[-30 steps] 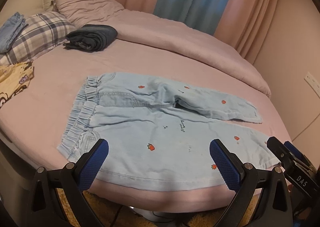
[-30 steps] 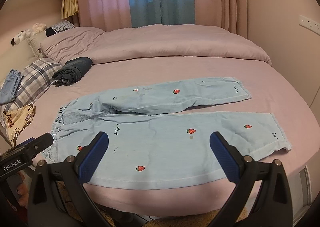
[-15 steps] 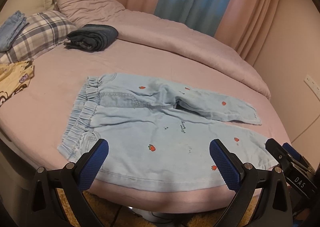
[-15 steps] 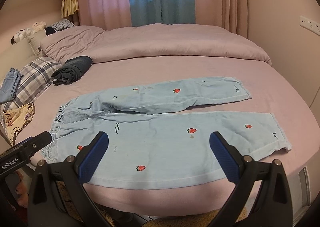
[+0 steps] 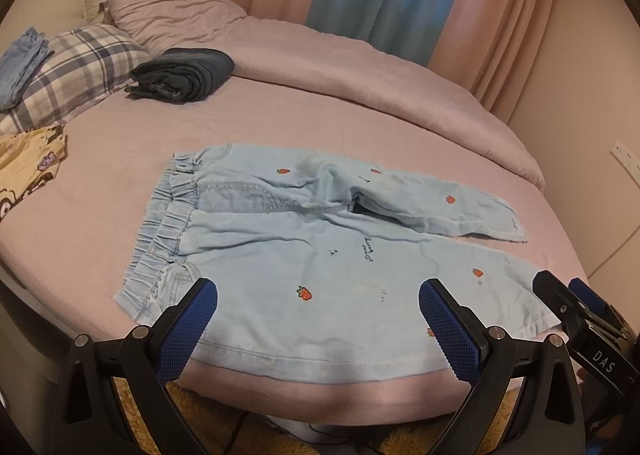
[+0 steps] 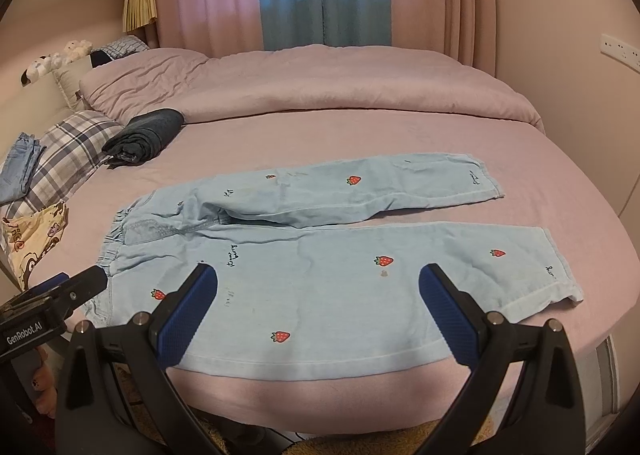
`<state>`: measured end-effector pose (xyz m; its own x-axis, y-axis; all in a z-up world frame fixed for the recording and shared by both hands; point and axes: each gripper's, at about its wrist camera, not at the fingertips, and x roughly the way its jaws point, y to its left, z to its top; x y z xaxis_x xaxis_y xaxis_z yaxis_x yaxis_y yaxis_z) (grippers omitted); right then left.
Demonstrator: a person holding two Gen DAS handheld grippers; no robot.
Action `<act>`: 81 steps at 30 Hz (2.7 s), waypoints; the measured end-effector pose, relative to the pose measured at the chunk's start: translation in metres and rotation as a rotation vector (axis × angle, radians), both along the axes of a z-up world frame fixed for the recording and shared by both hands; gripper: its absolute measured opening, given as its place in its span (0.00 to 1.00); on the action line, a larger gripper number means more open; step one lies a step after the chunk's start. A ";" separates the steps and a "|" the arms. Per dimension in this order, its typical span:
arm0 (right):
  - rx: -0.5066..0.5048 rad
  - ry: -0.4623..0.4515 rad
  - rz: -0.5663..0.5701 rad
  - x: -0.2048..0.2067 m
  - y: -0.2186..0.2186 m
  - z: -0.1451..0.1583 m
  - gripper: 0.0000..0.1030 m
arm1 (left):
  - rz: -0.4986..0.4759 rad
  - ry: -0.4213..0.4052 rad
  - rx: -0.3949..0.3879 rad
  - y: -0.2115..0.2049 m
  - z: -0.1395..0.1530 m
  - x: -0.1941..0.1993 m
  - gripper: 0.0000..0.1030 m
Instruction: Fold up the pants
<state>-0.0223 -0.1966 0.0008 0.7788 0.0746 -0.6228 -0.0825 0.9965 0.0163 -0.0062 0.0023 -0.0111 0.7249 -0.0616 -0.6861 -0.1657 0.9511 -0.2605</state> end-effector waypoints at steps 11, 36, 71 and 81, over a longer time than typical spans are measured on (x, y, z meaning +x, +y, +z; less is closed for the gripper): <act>-0.002 0.014 -0.005 0.004 0.000 -0.006 0.99 | -0.011 0.026 0.031 -0.003 -0.007 0.004 0.98; -0.023 0.063 -0.040 0.019 -0.004 -0.021 0.98 | -0.030 0.100 0.056 -0.011 -0.030 0.023 0.98; 0.007 0.125 -0.088 0.038 -0.023 -0.041 0.98 | 0.102 0.183 0.097 0.038 -0.059 0.042 0.92; 0.061 0.092 -0.185 0.035 -0.075 -0.033 0.97 | 0.247 0.192 -0.044 0.114 -0.057 0.026 0.92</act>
<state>0.0130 -0.2713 -0.0324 0.7231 -0.0242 -0.6904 0.1060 0.9914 0.0763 0.0197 0.1162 -0.0684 0.5789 0.0680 -0.8126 -0.4407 0.8645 -0.2416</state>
